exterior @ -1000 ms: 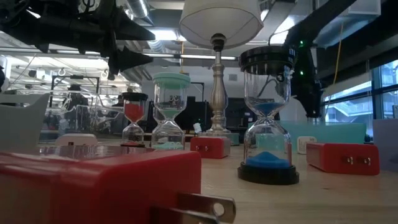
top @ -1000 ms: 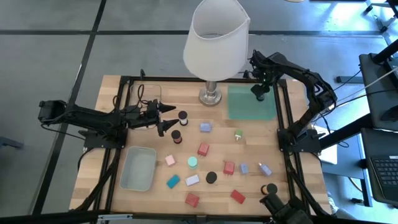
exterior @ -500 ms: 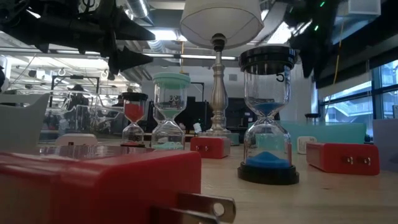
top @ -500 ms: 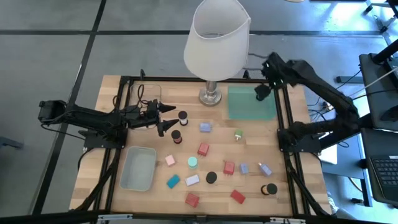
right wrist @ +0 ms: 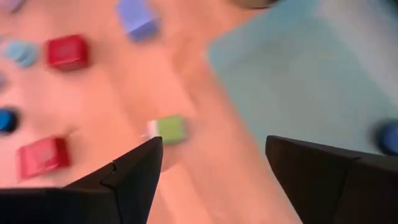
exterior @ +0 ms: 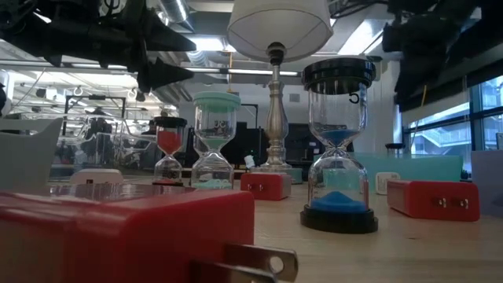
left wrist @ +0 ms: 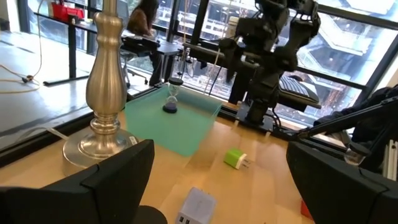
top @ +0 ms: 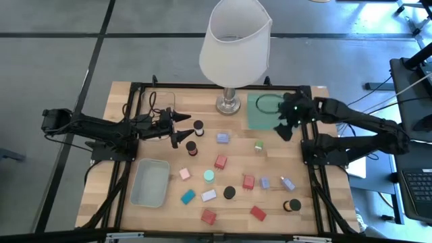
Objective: Pick & Place Office items
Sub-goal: Put the green charger adapter into the transparent bin
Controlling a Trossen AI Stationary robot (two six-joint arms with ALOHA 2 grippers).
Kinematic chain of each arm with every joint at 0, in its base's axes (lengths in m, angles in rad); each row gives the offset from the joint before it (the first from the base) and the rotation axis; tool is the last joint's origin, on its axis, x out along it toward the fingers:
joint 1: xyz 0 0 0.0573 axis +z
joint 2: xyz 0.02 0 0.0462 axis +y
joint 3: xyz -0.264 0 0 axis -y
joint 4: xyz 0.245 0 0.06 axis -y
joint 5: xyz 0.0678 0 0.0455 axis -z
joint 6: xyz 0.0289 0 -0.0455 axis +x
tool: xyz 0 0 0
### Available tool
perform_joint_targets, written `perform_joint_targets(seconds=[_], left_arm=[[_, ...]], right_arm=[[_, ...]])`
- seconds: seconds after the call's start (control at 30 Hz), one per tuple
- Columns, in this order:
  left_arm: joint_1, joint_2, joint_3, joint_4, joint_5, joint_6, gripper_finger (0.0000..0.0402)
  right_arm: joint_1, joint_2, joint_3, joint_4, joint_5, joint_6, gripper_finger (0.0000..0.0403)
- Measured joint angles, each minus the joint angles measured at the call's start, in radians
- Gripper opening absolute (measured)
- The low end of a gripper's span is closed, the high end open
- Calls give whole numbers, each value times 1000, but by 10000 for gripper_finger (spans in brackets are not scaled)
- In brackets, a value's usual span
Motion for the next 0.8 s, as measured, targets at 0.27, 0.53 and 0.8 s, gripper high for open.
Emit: perform_joint_targets(seconds=[0.27,0.53,0.8], left_arm=[[0,0,0,2,1,6,363],[-3,0,0,5,3,-5,363],[-26,0,0,10,-21,-4,363]], right_arm=[[153,11,-123,228,-167,7,287],[339,12,-195,486,-176,-6,286],[426,13,-213,611,-98,271,278]])
